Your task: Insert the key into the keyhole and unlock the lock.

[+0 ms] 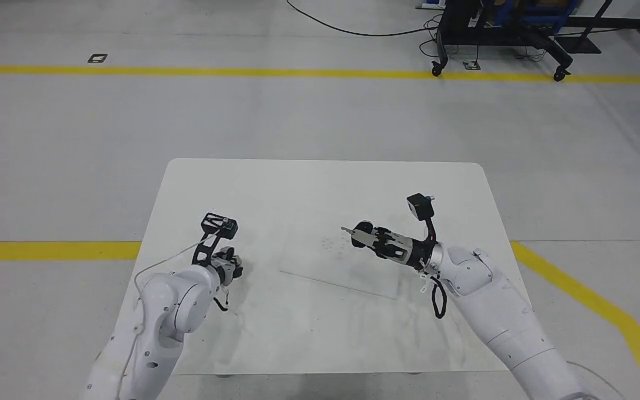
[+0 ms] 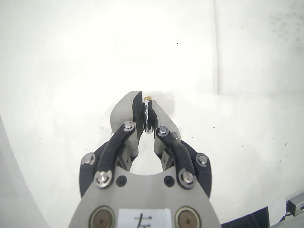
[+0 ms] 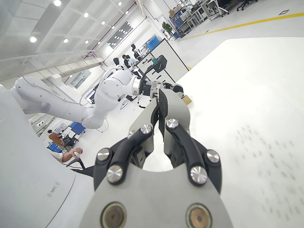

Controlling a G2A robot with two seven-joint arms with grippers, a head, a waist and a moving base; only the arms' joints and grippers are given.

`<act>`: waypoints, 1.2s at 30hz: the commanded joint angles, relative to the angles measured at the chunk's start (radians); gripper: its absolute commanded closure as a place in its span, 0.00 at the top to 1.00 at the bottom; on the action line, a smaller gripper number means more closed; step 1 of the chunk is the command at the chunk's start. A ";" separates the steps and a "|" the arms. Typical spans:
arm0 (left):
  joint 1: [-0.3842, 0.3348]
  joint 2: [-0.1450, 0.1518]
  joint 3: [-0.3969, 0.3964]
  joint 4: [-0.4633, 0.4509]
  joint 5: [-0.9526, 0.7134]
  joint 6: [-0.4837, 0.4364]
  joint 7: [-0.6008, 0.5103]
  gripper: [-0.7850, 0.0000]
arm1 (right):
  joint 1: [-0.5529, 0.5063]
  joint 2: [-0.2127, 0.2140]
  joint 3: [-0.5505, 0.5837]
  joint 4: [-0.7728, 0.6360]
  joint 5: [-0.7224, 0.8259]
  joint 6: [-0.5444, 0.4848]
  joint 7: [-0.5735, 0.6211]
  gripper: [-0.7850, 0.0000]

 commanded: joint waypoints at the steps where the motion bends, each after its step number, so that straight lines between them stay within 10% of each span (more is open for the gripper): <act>1: 0.001 0.000 -0.001 0.002 0.003 -0.001 -0.003 0.00 | 0.000 0.000 0.000 0.000 0.000 0.000 0.000 0.00; 12: 0.019 -0.002 -0.027 -0.017 -0.042 -0.004 0.002 0.00 | 0.000 0.000 0.000 0.000 0.000 0.000 0.000 0.00; 29: 0.038 -0.006 -0.200 0.132 -0.946 -0.406 0.148 0.00 | 0.000 0.000 0.000 0.000 0.000 0.000 0.000 0.00; 36: -0.001 -0.002 -0.196 0.171 -0.854 -0.457 0.164 0.00 | 0.000 0.000 0.000 0.000 0.000 0.000 0.000 0.00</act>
